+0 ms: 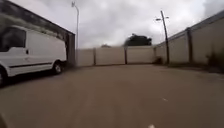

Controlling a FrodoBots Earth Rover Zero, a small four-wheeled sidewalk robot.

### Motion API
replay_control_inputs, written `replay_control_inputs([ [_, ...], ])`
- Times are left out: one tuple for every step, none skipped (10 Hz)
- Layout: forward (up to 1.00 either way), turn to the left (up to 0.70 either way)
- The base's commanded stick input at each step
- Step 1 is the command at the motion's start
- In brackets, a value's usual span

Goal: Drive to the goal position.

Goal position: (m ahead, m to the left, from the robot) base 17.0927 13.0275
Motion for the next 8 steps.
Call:
replay_control_inputs([
  [0.5, 0.0],
  [0.5, 0.0],
  [0.5, 0.0],
  [0.5, 0.0],
  [0.5, 0.0],
  [0.5, 0.0],
  [0.5, 0.0],
  [0.5, 0.0],
])
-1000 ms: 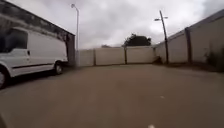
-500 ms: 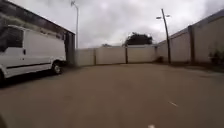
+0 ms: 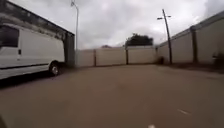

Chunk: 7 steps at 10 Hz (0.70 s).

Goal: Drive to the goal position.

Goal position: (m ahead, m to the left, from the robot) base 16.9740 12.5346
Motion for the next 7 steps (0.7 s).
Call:
replay_control_inputs([
  [0.5, 0.0],
  [0.5, 0.0],
  [0.5, 0.0],
  [0.5, 0.0],
  [0.5, 0.0],
  [0.5, 0.0],
  [0.5, 0.0],
])
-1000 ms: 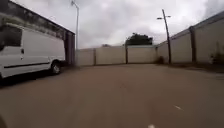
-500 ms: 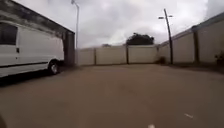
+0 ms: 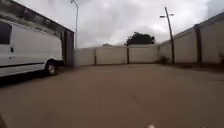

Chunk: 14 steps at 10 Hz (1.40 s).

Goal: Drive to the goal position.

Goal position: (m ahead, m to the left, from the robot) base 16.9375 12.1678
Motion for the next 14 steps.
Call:
replay_control_inputs([
  [0.5, 0.0],
  [0.5, 0.0],
  [0.5, 0.0],
  [0.5, 0.0],
  [0.5, 0.0],
  [0.5, 0.0],
  [0.5, 0.0],
  [0.5, 0.0],
  [0.5, 0.0],
  [0.5, 0.0],
  [0.5, 0.0],
  [0.5, 0.0],
  [0.5, 0.0],
  [0.5, 0.0],
])
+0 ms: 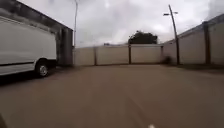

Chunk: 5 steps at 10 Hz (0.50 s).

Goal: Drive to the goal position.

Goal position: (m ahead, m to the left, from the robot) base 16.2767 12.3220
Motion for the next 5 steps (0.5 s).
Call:
replay_control_inputs([
  [0.5, 0.0],
  [0.5, 0.0],
  [0.5, 0.0],
  [0.5, 0.0],
  [0.5, 0.0],
])
